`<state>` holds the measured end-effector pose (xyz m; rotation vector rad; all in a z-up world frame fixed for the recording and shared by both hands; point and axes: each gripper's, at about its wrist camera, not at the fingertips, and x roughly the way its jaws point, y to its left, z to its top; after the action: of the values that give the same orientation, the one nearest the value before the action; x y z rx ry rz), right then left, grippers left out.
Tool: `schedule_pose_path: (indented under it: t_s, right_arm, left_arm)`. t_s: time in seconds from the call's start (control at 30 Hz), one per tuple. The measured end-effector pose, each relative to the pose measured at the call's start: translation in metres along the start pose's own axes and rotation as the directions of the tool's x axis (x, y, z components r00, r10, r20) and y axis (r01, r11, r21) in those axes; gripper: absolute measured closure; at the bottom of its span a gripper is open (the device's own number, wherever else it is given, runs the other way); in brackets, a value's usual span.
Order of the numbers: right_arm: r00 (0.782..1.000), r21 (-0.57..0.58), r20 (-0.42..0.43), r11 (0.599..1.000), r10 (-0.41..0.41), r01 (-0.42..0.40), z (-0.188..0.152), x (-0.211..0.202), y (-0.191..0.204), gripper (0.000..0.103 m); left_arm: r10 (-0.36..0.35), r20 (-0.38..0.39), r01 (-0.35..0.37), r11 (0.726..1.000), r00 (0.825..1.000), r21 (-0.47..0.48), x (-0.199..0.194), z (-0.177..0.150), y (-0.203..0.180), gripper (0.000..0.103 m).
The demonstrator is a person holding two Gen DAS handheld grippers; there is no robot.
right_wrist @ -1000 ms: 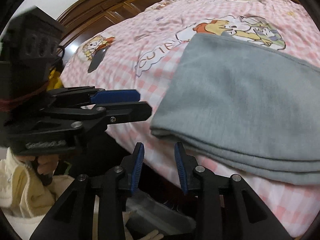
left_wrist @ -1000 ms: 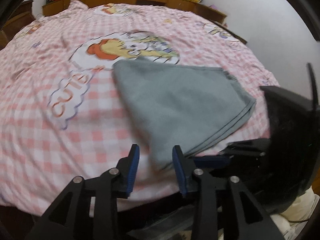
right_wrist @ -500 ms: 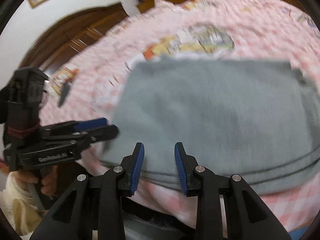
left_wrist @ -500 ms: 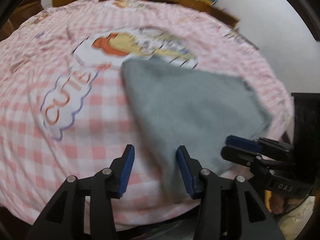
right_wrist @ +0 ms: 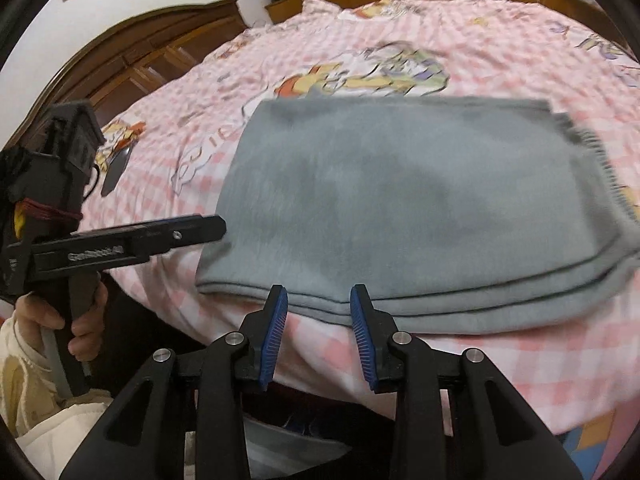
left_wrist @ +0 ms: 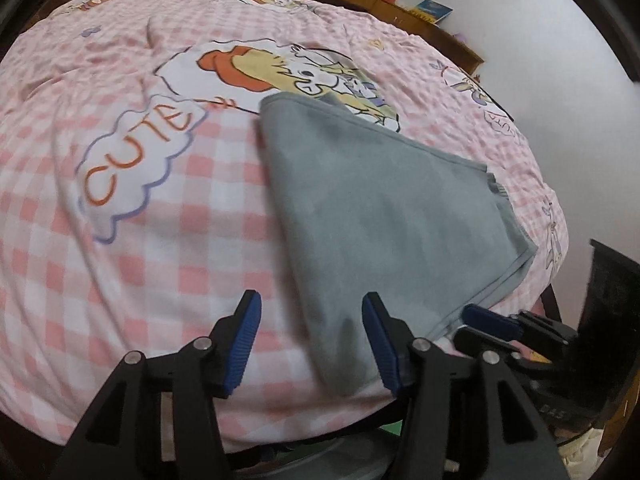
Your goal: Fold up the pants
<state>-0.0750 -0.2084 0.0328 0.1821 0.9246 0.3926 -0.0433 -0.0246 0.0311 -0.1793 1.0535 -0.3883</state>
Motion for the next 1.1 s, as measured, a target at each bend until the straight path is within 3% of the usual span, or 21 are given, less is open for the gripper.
schedule_pose_path:
  t_s: [0.3, 0.37, 0.43, 0.53, 0.63, 0.77, 0.93, 1.1]
  right_arm:
    - [0.995, 0.105, 0.084, 0.993, -0.056, 0.047, 0.000, -0.030, -0.035, 0.070]
    - [0.993, 0.124, 0.100, 0.991, -0.062, 0.049, -0.001, -0.035, -0.041, 0.070]
    - [0.990, 0.139, 0.118, 0.989, -0.071, 0.054, -0.001, -0.042, -0.047, 0.070]
    - [0.986, 0.151, 0.144, 0.986, -0.087, 0.065, 0.000, -0.051, -0.054, 0.070]
    - [0.979, 0.174, 0.177, 0.982, -0.101, 0.070, 0.000, -0.063, -0.063, 0.070]
    - [0.968, 0.209, 0.220, 0.975, -0.118, 0.071, -0.001, -0.076, -0.075, 0.070]
    - [0.960, 0.252, 0.250, 0.966, -0.123, 0.058, -0.006, -0.085, -0.090, 0.070]
    - [0.957, 0.280, 0.259, 0.958, -0.132, 0.056, -0.013, -0.087, -0.104, 0.070]
  left_arm:
    - [-0.041, 0.007, 0.041, 0.999, 0.999, -0.015, 0.029, 0.005, -0.009, 0.049]
    - [-0.043, 0.013, 0.043, 0.999, 0.999, 0.005, 0.031, 0.007, -0.015, 0.059]
    - [-0.032, 0.022, 0.031, 0.999, 0.999, 0.027, 0.031, 0.008, -0.020, 0.078]
    - [-0.045, 0.050, 0.044, 0.999, 0.998, 0.021, 0.019, 0.011, -0.022, 0.090]
    - [-0.092, 0.080, 0.091, 0.996, 0.993, 0.012, 0.001, 0.016, -0.027, 0.092]
    - [-0.148, 0.119, 0.138, 0.987, 0.982, 0.086, -0.025, 0.029, -0.055, 0.093]
    - [-0.156, 0.133, 0.119, 0.960, 0.979, 0.253, -0.039, 0.045, -0.112, 0.093]
    - [-0.170, 0.103, 0.128, 0.937, 0.980, 0.326, -0.026, 0.060, -0.152, 0.093]
